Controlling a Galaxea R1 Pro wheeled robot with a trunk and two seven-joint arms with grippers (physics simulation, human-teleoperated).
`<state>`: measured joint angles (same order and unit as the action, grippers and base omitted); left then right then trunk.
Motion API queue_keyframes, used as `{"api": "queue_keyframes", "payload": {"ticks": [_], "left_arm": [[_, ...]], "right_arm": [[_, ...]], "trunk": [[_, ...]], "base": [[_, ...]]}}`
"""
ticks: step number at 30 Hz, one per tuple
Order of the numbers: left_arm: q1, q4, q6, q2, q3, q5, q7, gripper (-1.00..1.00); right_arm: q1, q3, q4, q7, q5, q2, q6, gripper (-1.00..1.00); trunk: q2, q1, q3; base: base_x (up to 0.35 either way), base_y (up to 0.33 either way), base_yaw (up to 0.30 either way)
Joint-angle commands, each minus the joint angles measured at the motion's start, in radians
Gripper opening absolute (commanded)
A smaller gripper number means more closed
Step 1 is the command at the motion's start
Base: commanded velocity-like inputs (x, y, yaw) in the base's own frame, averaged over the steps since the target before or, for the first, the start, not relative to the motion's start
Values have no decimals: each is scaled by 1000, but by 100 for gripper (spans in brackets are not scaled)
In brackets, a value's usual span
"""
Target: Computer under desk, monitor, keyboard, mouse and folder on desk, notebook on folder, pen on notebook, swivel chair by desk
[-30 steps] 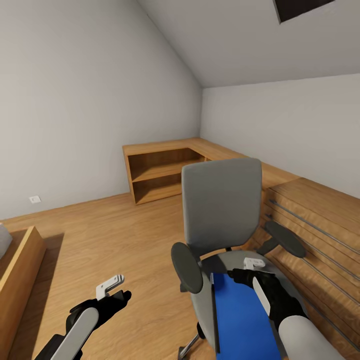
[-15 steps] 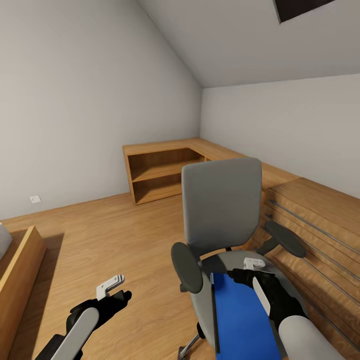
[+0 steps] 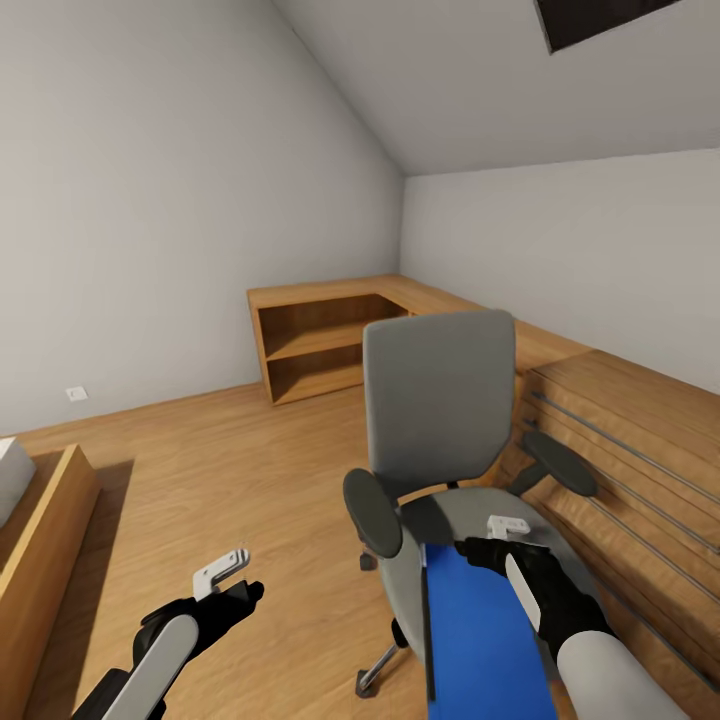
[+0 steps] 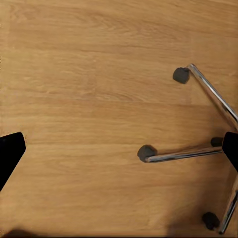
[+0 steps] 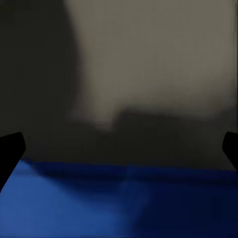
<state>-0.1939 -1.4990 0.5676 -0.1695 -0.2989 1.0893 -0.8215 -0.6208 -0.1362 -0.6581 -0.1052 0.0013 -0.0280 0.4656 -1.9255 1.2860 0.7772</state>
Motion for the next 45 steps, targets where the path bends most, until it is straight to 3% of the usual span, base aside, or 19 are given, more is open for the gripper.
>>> {"api": "queue_keyframes", "payload": {"ticks": [1, 13, 45], "left_arm": [[-1, -1, 1, -1, -2, 7, -9, 100], [-1, -1, 1, 0, -2, 9, -8, 100], [-1, -1, 0, 2, -12, 3, -12, 100]], "right_arm": [[0, -3, -1, -5, 0, 0, 5, 100], [0, -3, -2, -5, 0, 0, 5, 100], [0, -3, -3, -5, 0, 0, 4, 100]], "trunk": [[-1, 0, 1], [-1, 0, 1], [223, -123, -99]], "base": [[-67, 0, 0], [-18, 0, 0], [0, 0, 0]]}}
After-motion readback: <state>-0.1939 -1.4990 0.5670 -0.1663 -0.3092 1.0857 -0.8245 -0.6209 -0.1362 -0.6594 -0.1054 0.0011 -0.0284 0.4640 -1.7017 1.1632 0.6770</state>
